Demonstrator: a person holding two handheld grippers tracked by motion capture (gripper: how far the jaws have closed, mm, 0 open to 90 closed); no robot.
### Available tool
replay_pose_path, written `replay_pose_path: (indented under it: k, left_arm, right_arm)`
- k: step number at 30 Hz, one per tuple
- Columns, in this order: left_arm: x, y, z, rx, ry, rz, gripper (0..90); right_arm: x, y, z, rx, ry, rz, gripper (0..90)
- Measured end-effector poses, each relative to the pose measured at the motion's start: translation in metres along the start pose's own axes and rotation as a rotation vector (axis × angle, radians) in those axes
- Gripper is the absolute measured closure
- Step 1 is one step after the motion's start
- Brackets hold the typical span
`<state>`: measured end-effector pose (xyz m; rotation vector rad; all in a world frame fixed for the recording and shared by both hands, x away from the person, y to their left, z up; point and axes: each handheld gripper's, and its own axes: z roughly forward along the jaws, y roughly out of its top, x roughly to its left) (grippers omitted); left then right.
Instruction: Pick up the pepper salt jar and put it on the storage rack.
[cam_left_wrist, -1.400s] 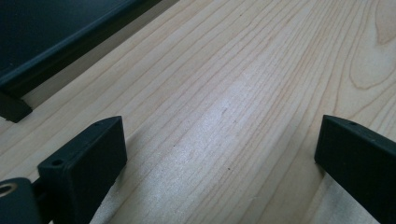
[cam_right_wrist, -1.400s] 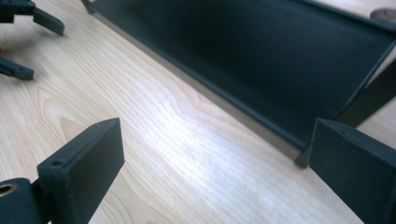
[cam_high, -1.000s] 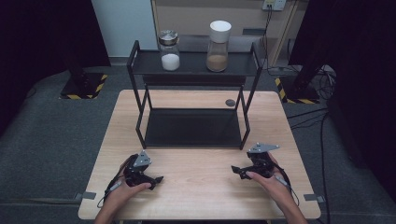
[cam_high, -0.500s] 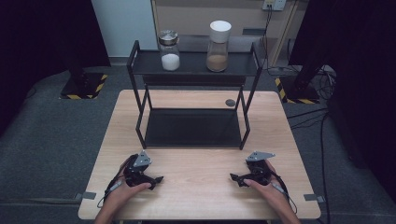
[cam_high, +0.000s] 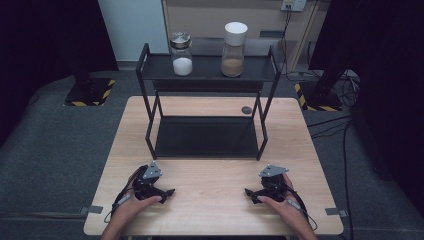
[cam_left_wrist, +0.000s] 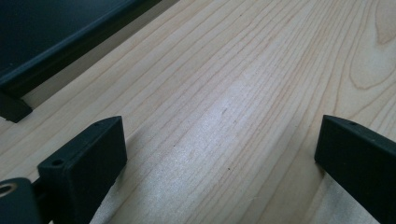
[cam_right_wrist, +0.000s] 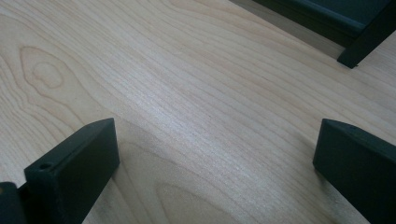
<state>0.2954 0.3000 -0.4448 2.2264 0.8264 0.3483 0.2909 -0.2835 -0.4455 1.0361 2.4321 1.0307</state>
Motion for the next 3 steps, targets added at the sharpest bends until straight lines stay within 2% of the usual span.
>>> replay_pose_path:
  k: [3]
  left_arm:
    - [0.0,0.0001,0.0,0.0,0.0,0.0,1.0]
  right_arm:
    - [-0.0001,0.0,0.0,0.0,0.0,0.0,0.8]
